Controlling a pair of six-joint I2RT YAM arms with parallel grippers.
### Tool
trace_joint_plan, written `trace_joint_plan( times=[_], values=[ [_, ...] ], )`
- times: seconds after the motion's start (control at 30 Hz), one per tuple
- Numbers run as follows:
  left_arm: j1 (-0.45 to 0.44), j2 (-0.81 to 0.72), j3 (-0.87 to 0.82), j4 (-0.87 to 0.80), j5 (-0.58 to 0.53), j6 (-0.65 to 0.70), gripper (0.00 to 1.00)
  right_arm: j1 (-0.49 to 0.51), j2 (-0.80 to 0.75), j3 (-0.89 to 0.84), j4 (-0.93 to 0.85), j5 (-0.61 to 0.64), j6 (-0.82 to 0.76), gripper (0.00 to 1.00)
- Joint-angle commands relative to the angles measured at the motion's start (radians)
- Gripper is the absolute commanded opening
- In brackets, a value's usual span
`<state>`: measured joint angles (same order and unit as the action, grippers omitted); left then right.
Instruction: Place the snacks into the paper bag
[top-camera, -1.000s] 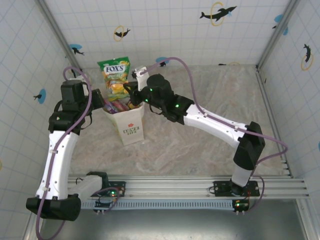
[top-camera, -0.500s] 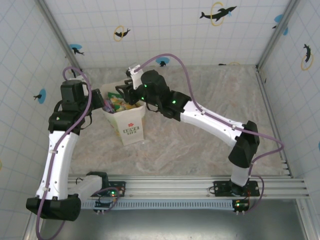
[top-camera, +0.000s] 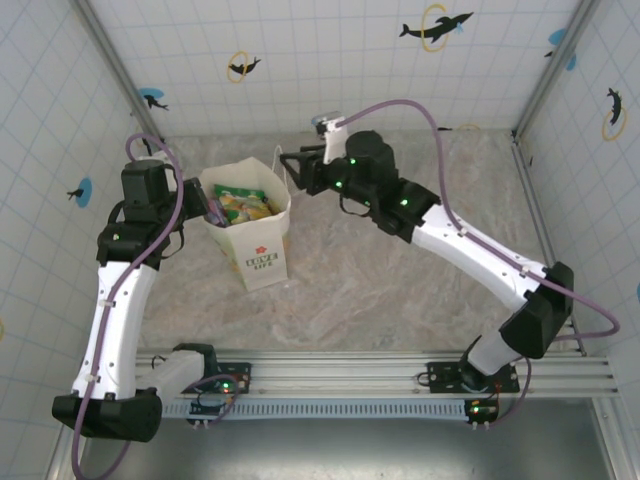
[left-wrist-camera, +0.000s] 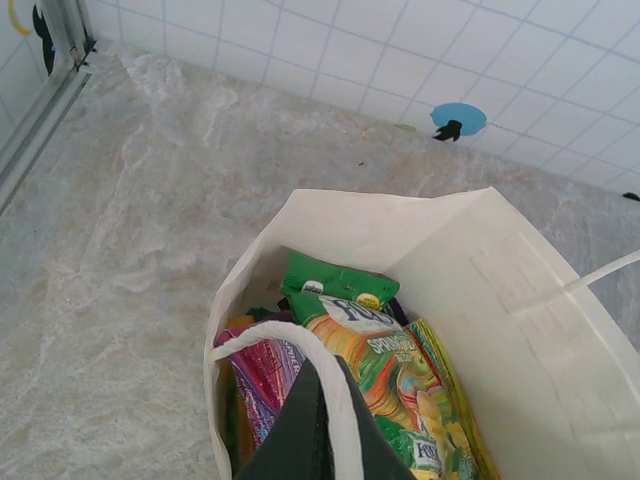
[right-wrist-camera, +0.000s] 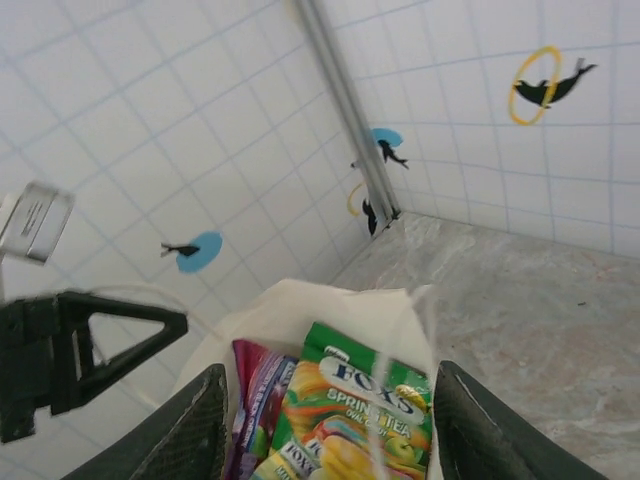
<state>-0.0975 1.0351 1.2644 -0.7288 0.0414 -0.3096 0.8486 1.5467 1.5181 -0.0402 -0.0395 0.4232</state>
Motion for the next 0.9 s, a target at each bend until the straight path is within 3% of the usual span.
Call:
trace_joint_plan(
  times=[0.0,0.3,0.63,0.73,0.87],
  values=[
    [-0.002,-0.006,0.038,0.022,-0.003,0.032,0.0,-0.054,0.001,-0.044,0.083,-0.14,0.135,0.57],
    [-0.002,-0.003,0.039,0.019,-0.007,0.031,0.0,-0.098,0.146,0.051,0.183,-0.386,0.256,0.59],
    [-0.002,0.016,0.064,0.014,0.002,0.067,0.0,-0.084,0.288,0.176,0.279,-0.51,0.356,0.56],
    [-0.002,0.026,0.082,0.014,0.012,0.07,0.0,-0.079,0.302,0.209,0.283,-0.51,0.352,0.46],
    [-0.002,0.049,0.116,0.008,0.029,0.076,0.0,-0.082,0.273,0.209,0.287,-0.464,0.315,0.2]
  ],
)
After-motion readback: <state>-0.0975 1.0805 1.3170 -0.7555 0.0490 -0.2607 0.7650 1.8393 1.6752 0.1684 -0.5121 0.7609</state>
